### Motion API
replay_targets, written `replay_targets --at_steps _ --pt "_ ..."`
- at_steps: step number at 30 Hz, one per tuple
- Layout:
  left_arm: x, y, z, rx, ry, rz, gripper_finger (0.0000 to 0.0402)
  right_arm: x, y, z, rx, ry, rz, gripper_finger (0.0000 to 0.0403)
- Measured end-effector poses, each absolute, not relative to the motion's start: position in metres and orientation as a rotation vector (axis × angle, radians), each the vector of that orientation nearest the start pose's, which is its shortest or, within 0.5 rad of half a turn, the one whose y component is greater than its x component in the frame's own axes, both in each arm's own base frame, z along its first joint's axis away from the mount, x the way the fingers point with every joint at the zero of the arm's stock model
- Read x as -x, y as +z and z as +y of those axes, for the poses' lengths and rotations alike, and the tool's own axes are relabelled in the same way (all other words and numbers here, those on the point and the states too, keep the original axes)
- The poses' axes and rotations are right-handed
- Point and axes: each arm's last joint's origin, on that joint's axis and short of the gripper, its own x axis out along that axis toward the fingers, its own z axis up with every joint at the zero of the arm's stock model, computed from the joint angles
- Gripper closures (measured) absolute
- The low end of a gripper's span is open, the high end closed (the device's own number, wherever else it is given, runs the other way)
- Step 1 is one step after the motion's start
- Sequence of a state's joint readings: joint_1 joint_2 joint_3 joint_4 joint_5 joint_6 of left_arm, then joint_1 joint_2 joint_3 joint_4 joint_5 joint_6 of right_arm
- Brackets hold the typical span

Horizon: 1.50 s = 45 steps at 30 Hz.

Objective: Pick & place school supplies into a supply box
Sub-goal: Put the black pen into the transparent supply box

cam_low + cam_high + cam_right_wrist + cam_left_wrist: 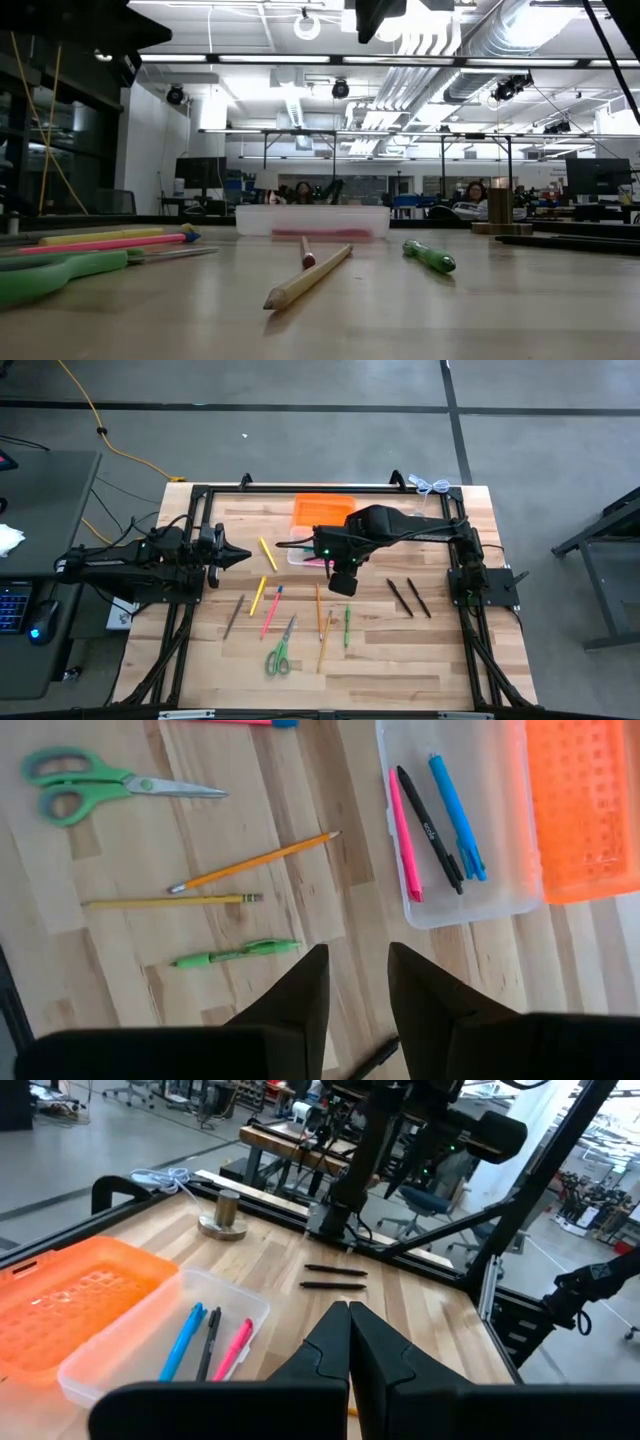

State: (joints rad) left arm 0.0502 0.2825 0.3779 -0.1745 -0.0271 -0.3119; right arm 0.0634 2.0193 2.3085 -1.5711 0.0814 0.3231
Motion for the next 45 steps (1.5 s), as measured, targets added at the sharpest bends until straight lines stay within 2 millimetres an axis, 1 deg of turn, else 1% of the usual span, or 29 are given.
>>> replay_targets --at_steps 3,8,11,13,18,21,27,31,34,36,38,41,42,45 --pt "-0.101 0.252 0.006 0.315 0.088 0.066 0.0369 -0.379 0.376 0.028 -0.190 -0.217 1.261 0.0320" --pt "-0.101 0.252 0.006 0.319 0.086 0.067 0.0369 -0.378 0.376 0.040 -0.145 -0.212 1.257 0.0320" --pt "-0.101 0.253 0.006 0.319 0.086 0.067 0.0369 -0.376 0.378 0.041 -0.108 -0.230 1.246 0.0320" --pt "-0.101 0.253 0.006 0.319 0.086 0.067 0.0369 -0.374 0.381 0.037 -0.097 -0.227 1.238 0.0320" --pt "-0.101 0.252 0.005 0.321 0.057 0.071 0.0369 -0.360 0.400 0.023 -0.122 -0.247 1.183 0.0320" --pt "-0.101 0.253 0.005 0.321 0.051 0.072 0.0369 -0.348 0.413 0.018 -0.130 -0.264 1.141 0.0320" --pt "-0.101 0.253 0.005 0.321 0.051 0.072 0.0369 -0.325 0.436 0.016 -0.120 -0.261 1.071 0.0320" --pt "-0.101 0.253 0.005 0.321 0.051 0.071 0.0369 -0.313 0.447 0.016 -0.129 -0.246 1.037 0.0320" --pt "-0.101 0.253 0.005 0.321 0.052 0.070 0.0369 -0.306 0.451 0.015 -0.130 -0.241 1.020 0.0320" --pt "-0.101 0.253 0.005 0.321 0.051 0.066 0.0369 -0.300 0.447 0.015 -0.138 -0.241 1.048 0.0320" --pt "-0.101 0.254 0.005 0.321 0.050 0.059 0.0369 -0.291 0.433 0.015 -0.168 -0.260 1.113 0.0320" --pt "-0.101 0.255 0.005 0.320 0.049 0.044 0.0369 -0.275 0.408 0.014 -0.206 -0.304 1.205 0.0320" --pt "-0.101 0.255 0.005 0.320 0.049 0.042 0.0369 -0.271 0.400 0.014 -0.228 -0.320 1.216 0.0320" --pt "-0.101 0.257 0.005 0.320 0.050 0.028 0.0369 -0.255 0.383 0.014 -0.292 -0.329 1.180 0.0320"
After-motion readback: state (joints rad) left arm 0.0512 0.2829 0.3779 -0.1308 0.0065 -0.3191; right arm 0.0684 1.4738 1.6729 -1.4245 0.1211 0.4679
